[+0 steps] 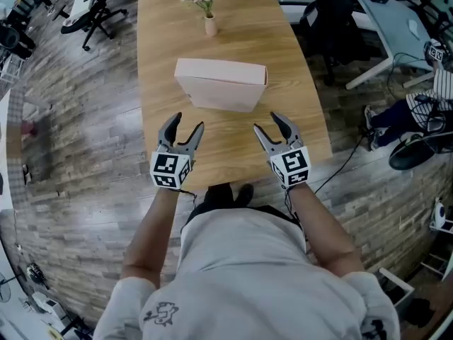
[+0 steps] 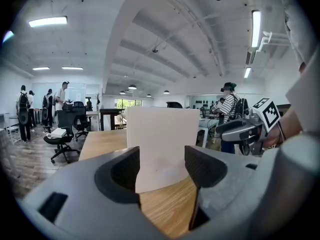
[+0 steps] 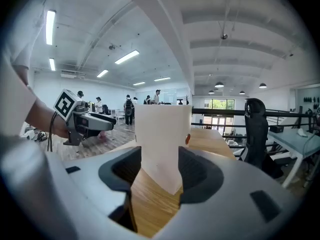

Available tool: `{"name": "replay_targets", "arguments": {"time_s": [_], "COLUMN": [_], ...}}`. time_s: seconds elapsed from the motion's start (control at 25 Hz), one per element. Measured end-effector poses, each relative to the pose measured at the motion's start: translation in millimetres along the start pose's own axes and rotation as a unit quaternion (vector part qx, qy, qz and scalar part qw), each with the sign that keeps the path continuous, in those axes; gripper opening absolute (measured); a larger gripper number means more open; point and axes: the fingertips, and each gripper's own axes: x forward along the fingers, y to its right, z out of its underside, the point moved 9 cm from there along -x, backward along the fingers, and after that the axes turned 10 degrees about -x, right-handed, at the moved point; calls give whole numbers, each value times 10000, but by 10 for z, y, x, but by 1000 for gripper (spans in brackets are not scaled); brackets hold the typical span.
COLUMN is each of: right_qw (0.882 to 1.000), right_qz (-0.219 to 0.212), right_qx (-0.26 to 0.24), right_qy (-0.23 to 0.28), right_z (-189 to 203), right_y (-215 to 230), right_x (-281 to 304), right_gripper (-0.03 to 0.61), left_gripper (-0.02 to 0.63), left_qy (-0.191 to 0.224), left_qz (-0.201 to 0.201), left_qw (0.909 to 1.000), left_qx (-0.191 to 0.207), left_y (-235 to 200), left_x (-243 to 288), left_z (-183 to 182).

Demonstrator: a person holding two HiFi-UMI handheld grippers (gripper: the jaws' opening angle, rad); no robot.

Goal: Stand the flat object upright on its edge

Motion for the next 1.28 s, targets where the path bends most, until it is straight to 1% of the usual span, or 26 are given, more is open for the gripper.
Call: {"name": "replay_targets", "arguments": {"time_s": [0.12,0.2,0.36,0.48,0.56,0.64,0.68,0.84,0.96,1.12,1.28], "right_qw": [9998,9995,9989,9984,9978,9970,9970,9974,9972,9972,9971], "right_qz": [-74,-122,-247,-328,-347,-338,-333,-280,-190,52,167], "right_qx": [105,114,-23,-106,-268,-406,-389,-205,-220,-133,-146], "right_qy": [162,256,386,438,501,566,587,634,695,735,734], "right_z": [-83,-135,-262,-355,-443,-532,-568,-680,-743,-813,-893], "right_y": [-78,-119,-232,-343,-425,-499,-532,-675,-820,-1066,-1383], "right_x": [-216,-366,-674,-889,-983,-1036,-1057,-1168,-1274,-1447,-1561], "right_gripper": [221,201,143,83,49,17,6,5,5,5,5], "left_gripper": [276,236,161,96,49,20,11,8,6,6,6], "left_qy": [89,160,264,293,311,319,317,280,279,299,332], "left_qz": [21,16,81,187,247,316,366,768,1033,1141,1203], "left_qw": [10000,9999,9996,9994,9992,9990,9988,9966,9942,9930,9921], "left_qx": [-2,-21,-35,-23,-22,-23,-20,-70,45,58,153], "left_y": [166,276,513,671,727,759,778,912,1014,959,816], "left_x": [-191,-303,-519,-688,-789,-863,-898,-1064,-1235,-1524,-1867], "left_z": [-55,-96,-192,-234,-256,-276,-285,-328,-317,-319,-330]}}
